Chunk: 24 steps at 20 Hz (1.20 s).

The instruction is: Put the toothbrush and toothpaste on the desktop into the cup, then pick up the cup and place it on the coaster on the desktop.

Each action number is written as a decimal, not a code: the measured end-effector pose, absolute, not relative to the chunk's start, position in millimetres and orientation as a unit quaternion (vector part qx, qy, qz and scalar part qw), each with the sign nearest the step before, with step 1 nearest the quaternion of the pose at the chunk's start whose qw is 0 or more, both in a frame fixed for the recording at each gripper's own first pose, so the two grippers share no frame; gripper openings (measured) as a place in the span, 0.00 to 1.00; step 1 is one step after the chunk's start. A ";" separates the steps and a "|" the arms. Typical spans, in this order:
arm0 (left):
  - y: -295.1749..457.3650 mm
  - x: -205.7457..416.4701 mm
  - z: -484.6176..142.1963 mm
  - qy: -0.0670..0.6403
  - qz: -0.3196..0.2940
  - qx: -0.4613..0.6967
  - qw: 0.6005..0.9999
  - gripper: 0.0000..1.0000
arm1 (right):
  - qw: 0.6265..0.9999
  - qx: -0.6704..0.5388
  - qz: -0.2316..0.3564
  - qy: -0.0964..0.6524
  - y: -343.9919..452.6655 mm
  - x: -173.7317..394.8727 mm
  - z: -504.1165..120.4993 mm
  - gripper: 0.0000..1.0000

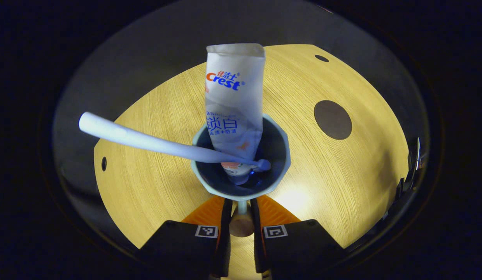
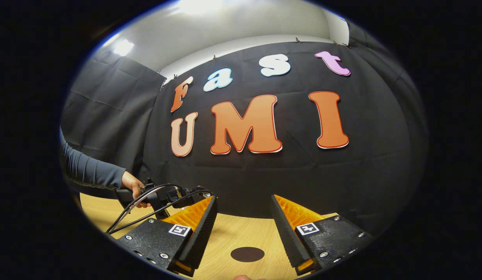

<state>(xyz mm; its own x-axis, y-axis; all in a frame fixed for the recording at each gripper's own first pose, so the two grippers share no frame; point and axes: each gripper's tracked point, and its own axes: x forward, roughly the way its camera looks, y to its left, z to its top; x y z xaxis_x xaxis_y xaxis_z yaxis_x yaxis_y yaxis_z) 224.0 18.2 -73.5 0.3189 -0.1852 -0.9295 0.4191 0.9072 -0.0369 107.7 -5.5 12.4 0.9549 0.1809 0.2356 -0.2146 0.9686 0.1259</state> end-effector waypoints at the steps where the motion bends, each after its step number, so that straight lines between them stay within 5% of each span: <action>1: 17.2 222.8 -74.2 0.552 -0.186 0.103 0.807 0.29 | 0.986 0.076 0.099 -0.115 -7.8 105.7 14.7 0.83; 14: 9.0 236.7 -71.7 0.509 -0.180 0.099 0.836 0.24 | 0.985 0.089 0.065 -0.135 -41.5 85.3 36.2 0.84; 24: 4.9 245.3 -66.1 0.478 -0.237 0.125 0.837 0.24 | 0.989 0.080 0.020 -0.125 -93.4 59.5 30.1 0.83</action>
<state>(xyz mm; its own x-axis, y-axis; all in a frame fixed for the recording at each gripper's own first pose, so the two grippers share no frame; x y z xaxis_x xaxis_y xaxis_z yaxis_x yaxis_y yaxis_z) 245.3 4.9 -66.1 0.4308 -0.2767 -0.8590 0.5158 0.8565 -0.0172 59.5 -93.4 30.1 0.9682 0.0192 0.2496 -0.0592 0.9863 0.1538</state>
